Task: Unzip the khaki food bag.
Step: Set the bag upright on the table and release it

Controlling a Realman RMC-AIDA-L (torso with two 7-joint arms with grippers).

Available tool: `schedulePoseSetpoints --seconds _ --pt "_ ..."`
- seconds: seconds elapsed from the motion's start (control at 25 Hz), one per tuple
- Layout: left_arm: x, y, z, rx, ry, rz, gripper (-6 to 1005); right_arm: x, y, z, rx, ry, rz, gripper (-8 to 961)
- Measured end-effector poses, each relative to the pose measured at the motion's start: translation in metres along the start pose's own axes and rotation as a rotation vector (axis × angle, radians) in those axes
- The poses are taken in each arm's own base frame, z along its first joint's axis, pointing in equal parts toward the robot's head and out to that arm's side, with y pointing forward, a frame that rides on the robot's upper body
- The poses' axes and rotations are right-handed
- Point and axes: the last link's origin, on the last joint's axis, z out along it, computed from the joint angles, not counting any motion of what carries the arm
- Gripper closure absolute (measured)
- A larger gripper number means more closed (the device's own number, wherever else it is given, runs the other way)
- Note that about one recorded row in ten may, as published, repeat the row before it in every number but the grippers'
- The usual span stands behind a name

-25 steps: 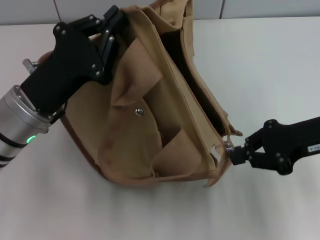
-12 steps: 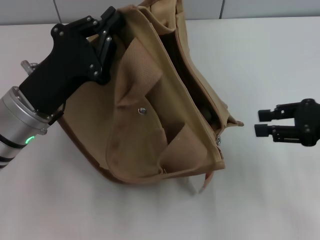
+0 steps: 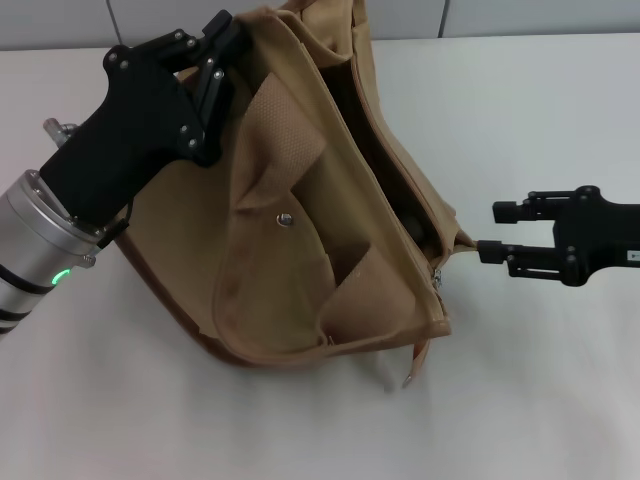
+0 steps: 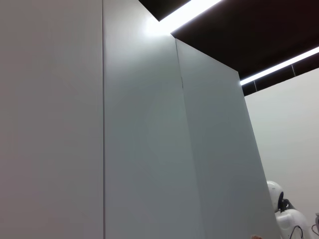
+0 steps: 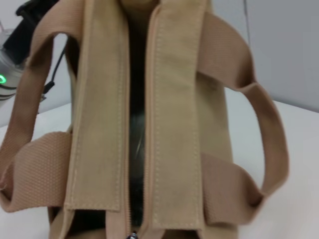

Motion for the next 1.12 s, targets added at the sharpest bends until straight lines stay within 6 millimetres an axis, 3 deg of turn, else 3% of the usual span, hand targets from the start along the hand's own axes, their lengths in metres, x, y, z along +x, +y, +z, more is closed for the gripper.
schedulePoseSetpoints --seconds 0.48,0.8,1.12 --pt "0.000 -0.001 -0.001 0.013 0.002 -0.021 968 0.001 0.004 0.036 -0.077 0.102 -0.054 399" --pt "0.000 -0.001 -0.003 0.017 -0.002 -0.026 968 -0.008 0.003 0.039 -0.056 0.008 -0.095 431" --pt "-0.001 -0.001 -0.005 0.021 -0.007 -0.041 968 -0.009 0.008 0.036 -0.072 -0.057 -0.132 633"
